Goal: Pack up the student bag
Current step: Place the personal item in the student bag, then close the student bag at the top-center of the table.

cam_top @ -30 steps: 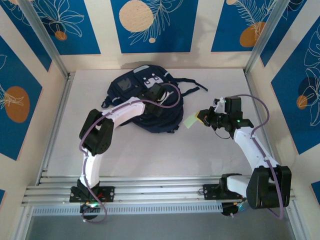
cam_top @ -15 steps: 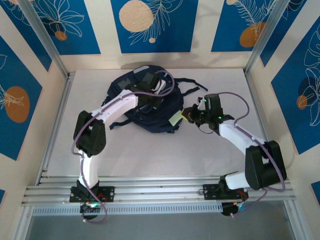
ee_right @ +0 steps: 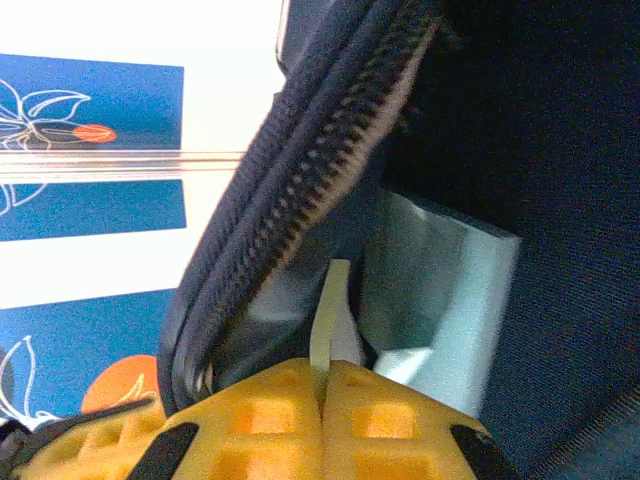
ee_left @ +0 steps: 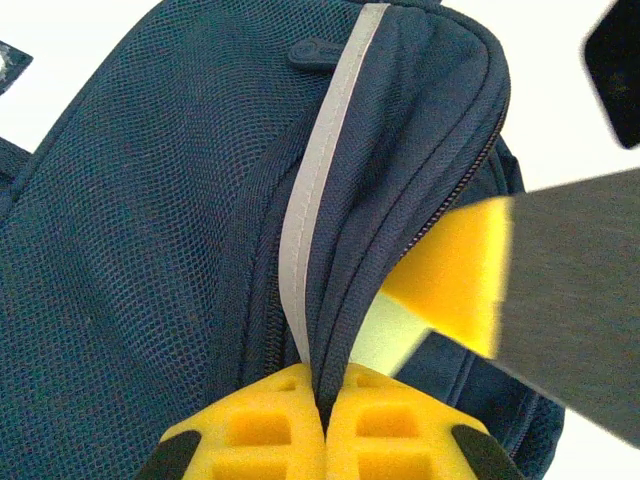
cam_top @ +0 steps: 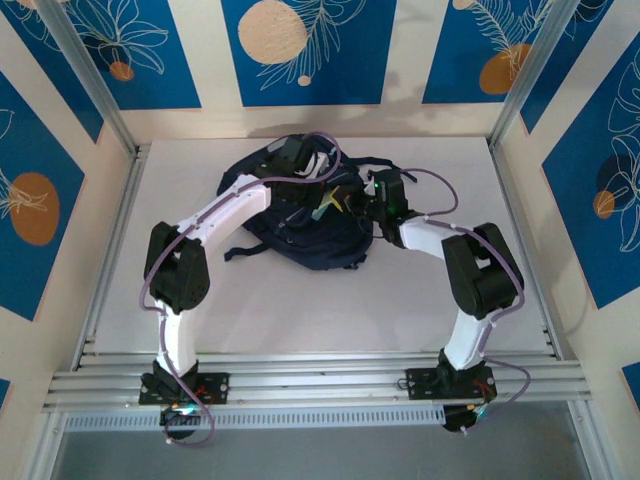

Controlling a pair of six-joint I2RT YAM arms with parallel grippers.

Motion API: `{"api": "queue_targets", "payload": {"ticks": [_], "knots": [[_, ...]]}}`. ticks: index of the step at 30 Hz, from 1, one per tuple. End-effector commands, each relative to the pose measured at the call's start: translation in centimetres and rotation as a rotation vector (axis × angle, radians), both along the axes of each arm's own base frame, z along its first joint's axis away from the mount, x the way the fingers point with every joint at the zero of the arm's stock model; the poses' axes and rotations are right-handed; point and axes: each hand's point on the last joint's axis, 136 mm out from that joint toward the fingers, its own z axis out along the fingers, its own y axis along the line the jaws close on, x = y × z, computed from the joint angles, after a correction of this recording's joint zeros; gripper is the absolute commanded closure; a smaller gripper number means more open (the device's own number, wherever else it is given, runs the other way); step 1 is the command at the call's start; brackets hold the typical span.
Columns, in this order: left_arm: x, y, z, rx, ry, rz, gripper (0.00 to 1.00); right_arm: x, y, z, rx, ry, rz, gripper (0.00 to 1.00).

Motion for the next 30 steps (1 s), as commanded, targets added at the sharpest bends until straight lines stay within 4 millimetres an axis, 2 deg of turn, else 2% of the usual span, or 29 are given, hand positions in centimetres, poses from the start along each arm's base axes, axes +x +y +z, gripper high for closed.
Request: {"api": "queue_targets", "payload": {"ticks": [1,3,6,8,11,17,18,19,21,23,26,30], "knots": [[-0.1,-2.4,6.4,-0.198,-0.061,-0.030,1.00,1.9,1.8,1.3,0.066,-0.044,-0.016,1.00],[-0.2,-2.8,6.9,-0.229,-0.057,-0.033,1.00,2.5,2.6,0.1,0.063,-0.015,-0.016,1.00],[0.0,-3.1,7.4,-0.255,-0.062,-0.029,1.00,3.1,3.5,-0.8,0.057,0.018,-0.019,1.00],[0.2,-3.0,7.4,-0.254,-0.063,-0.018,1.00,2.8,3.3,-0.9,0.031,0.033,-0.036,0.84],[0.6,-2.7,6.8,-0.242,-0.057,0.005,1.00,1.8,1.4,-0.9,-0.068,0.070,-0.086,0.70],[1.0,-2.6,5.9,-0.245,-0.036,0.029,1.00,-1.7,-2.4,0.0,-0.183,0.117,-0.091,0.59],[1.1,-2.6,5.9,-0.245,-0.034,0.033,0.96,-2.4,-3.0,-0.1,-0.203,0.126,-0.089,0.57],[1.1,-2.5,5.9,-0.245,-0.032,0.036,0.84,-3.3,-3.7,-0.3,-0.225,0.141,-0.085,0.55],[1.0,-2.3,5.9,-0.245,-0.024,0.042,0.69,-5.1,-4.7,-0.5,-0.265,0.161,-0.068,0.52],[0.9,-1.8,6.0,-0.247,-0.009,0.057,0.49,-7.0,-5.4,-0.7,-0.309,0.177,-0.040,0.52],[0.8,-0.1,6.1,-0.265,0.003,0.094,0.37,-9.4,-6.0,-0.6,-0.392,0.186,-0.011,0.48],[0.8,3.7,5.3,-0.294,0.015,0.178,0.32,-11.5,-5.2,0.3,-0.489,0.169,0.025,0.45]]}}
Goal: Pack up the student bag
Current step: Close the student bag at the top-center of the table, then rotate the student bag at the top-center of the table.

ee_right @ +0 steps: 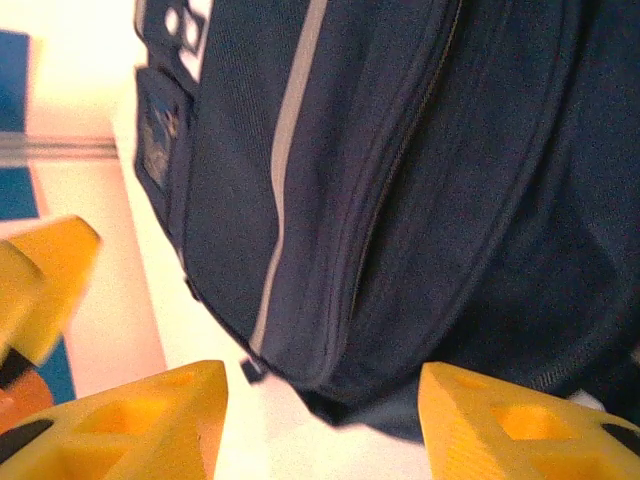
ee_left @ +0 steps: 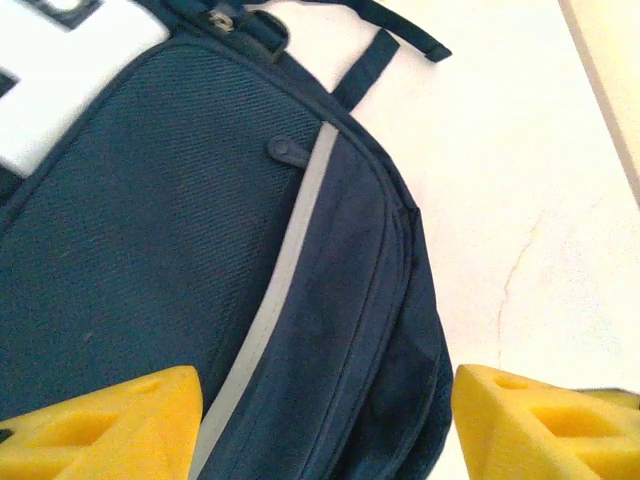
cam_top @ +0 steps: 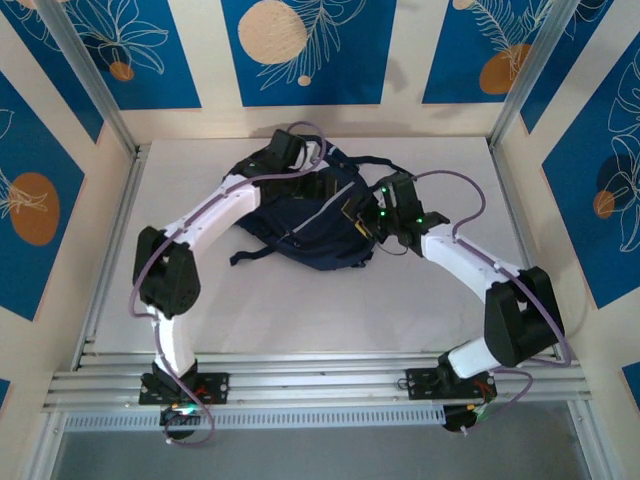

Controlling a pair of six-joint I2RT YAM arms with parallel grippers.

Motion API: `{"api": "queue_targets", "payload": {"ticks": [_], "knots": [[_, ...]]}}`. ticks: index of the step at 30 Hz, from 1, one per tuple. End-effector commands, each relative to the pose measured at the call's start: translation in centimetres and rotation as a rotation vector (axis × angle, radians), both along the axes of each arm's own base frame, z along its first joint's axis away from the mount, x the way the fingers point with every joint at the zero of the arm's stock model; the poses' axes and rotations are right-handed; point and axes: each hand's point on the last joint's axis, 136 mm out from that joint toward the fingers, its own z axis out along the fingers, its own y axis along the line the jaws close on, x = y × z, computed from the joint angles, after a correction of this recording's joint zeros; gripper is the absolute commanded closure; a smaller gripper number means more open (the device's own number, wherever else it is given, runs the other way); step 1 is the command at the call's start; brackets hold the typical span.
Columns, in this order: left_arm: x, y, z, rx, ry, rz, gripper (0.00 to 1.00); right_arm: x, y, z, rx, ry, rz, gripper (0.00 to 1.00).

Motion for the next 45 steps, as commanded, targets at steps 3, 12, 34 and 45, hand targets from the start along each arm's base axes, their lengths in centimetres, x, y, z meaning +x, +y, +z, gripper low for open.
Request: {"api": "queue_targets", "payload": {"ticks": [3,12,34,45], "knots": [[0.4,5.9,0.3,-0.079,0.012,0.136,0.31,-3.1,1.8,0.2,-0.161,0.018,0.088,0.45],[-1.2,9.7,-4.6,-0.102,0.117,0.186,0.36,-1.8,7.3,-0.2,-0.254,0.043,0.150,0.46],[-7.4,8.3,-12.5,0.314,0.083,-0.214,0.46,3.7,3.9,-7.8,-0.312,0.219,0.046,0.46],[-7.3,10.0,-15.0,0.469,0.116,-0.267,0.80,3.7,4.7,-8.0,-0.275,0.223,0.071,0.46]]}}
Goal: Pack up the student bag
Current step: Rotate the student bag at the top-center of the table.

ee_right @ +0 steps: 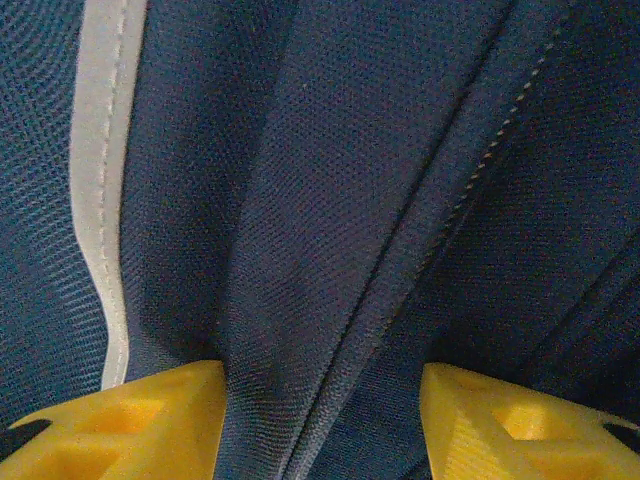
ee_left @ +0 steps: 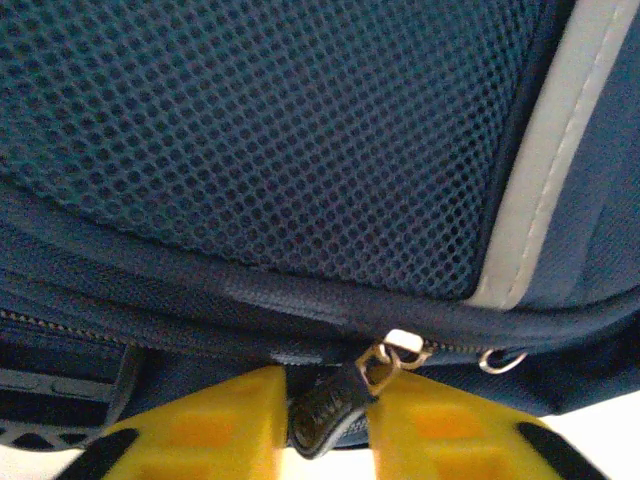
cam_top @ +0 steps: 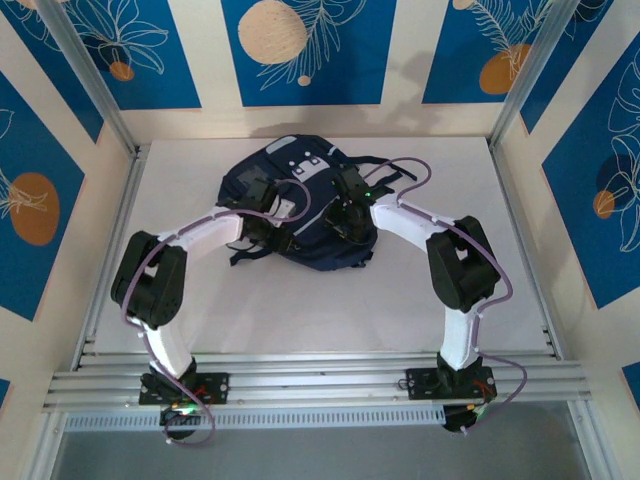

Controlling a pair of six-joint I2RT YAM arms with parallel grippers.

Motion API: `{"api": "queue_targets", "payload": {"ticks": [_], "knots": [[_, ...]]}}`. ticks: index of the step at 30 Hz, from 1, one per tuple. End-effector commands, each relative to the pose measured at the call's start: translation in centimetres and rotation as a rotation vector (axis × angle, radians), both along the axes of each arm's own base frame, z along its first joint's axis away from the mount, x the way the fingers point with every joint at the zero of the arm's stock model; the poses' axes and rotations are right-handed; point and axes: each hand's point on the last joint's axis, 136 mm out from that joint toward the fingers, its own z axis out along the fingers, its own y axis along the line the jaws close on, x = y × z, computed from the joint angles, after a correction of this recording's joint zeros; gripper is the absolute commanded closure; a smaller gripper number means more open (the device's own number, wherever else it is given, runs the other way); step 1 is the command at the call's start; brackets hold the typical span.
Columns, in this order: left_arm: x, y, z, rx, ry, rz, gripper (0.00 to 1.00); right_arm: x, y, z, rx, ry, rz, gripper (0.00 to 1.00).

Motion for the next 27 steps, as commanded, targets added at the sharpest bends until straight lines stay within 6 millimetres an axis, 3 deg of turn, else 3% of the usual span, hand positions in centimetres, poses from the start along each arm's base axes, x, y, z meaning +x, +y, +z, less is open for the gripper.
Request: {"api": "queue_targets", "payload": {"ticks": [1,3,8,14,18,22,24,27], "knots": [[-0.7,0.8,-1.0,0.074,0.028,-0.039,0.87,0.2,0.5,0.0,0.020,0.007,0.020,0.46],[-1.1,0.4,-0.8,0.052,0.040,-0.053,1.00,0.2,0.6,-0.1,0.021,0.009,0.022,0.46],[-4.4,-3.7,1.3,-0.058,0.082,-0.140,1.00,0.2,0.8,-0.6,0.027,0.021,0.020,0.46],[-8.0,-8.4,2.2,-0.145,0.177,-0.172,1.00,0.4,1.7,-0.7,0.051,0.018,0.044,0.47],[-8.7,-11.9,3.4,-0.205,0.190,-0.216,1.00,0.4,2.2,-0.6,0.063,0.014,0.059,0.47],[-7.0,-14.0,3.7,-0.251,0.207,-0.167,1.00,0.1,2.5,-0.4,0.083,0.014,0.079,0.48],[-6.5,-14.4,3.9,-0.264,0.213,-0.135,0.88,-0.1,2.3,-0.1,0.078,0.009,0.091,0.48],[-6.2,-14.2,4.4,-0.278,0.221,-0.090,0.58,-0.5,1.8,0.7,0.070,-0.004,0.099,0.48]]}}
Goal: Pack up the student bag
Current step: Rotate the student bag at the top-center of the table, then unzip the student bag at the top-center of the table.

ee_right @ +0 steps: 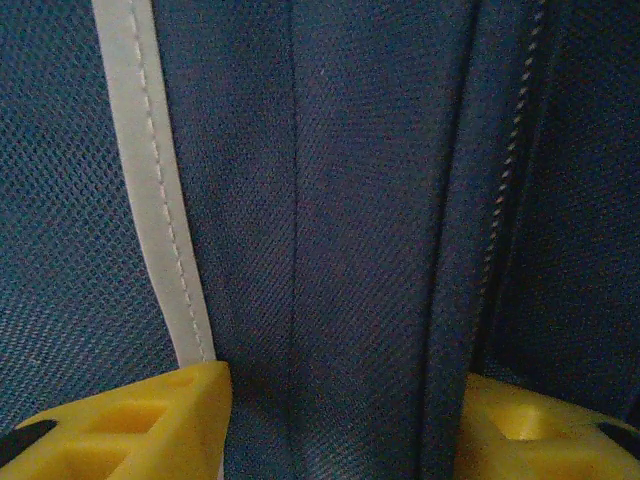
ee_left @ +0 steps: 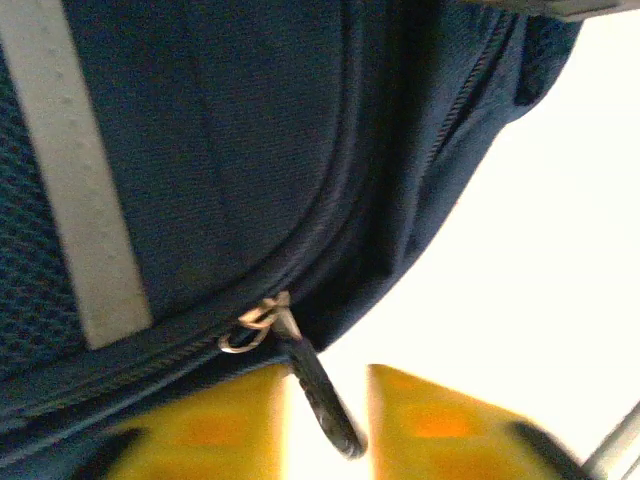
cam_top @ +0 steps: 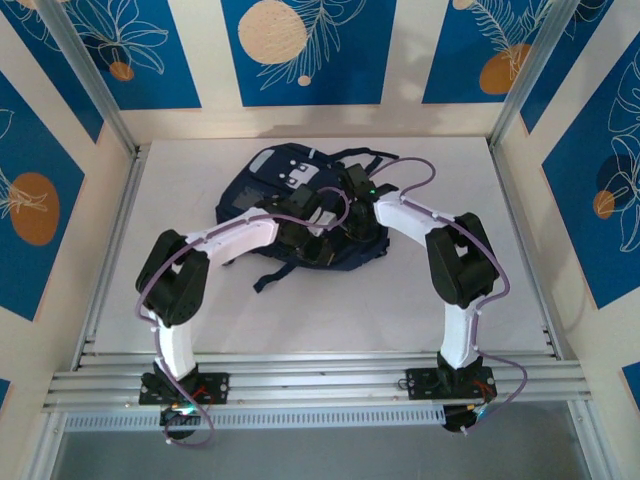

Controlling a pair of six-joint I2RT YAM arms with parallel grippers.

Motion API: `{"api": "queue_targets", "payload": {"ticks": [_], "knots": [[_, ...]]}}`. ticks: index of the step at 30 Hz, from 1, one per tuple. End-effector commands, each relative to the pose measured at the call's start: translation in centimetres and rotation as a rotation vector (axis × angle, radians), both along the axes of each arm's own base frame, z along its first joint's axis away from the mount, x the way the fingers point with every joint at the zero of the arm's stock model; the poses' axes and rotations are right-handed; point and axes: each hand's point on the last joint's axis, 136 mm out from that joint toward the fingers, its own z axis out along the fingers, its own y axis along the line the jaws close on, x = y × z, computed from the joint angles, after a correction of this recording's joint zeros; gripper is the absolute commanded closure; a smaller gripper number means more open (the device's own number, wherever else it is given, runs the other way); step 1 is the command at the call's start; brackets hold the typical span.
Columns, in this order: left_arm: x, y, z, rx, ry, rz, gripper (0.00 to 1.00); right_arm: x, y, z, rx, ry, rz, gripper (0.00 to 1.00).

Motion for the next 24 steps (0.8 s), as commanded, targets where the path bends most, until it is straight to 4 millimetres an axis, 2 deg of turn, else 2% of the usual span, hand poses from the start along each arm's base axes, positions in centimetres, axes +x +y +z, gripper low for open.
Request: {"api": "queue_targets", "payload": {"ticks": [1,3,5,12,18,21,24], "knots": [[0.1,-2.4,2.4,-0.108,0.018,0.027,0.52,-1.9,2.5,1.9,0.052,-0.021,0.120,0.48],[-0.1,-1.5,3.0,-0.113,0.020,0.054,0.44,-2.3,2.1,2.6,0.047,-0.030,0.133,0.47],[0.0,-0.3,3.5,-0.124,0.025,0.093,0.40,-3.0,1.8,3.1,0.038,-0.030,0.152,0.47],[1.1,5.4,5.6,-0.180,0.004,0.249,0.34,-6.4,1.3,4.0,0.008,-0.019,0.226,0.46],[3.1,9.9,5.5,-0.190,-0.008,0.396,0.33,-9.3,2.4,4.4,-0.032,-0.017,0.326,0.49],[4.2,10.9,5.3,-0.209,-0.007,0.466,0.32,-10.3,2.5,3.6,-0.083,-0.008,0.350,0.52],[4.9,10.8,5.1,-0.239,-0.004,0.505,0.32,-10.3,2.8,2.8,-0.101,-0.005,0.351,0.56]]}}
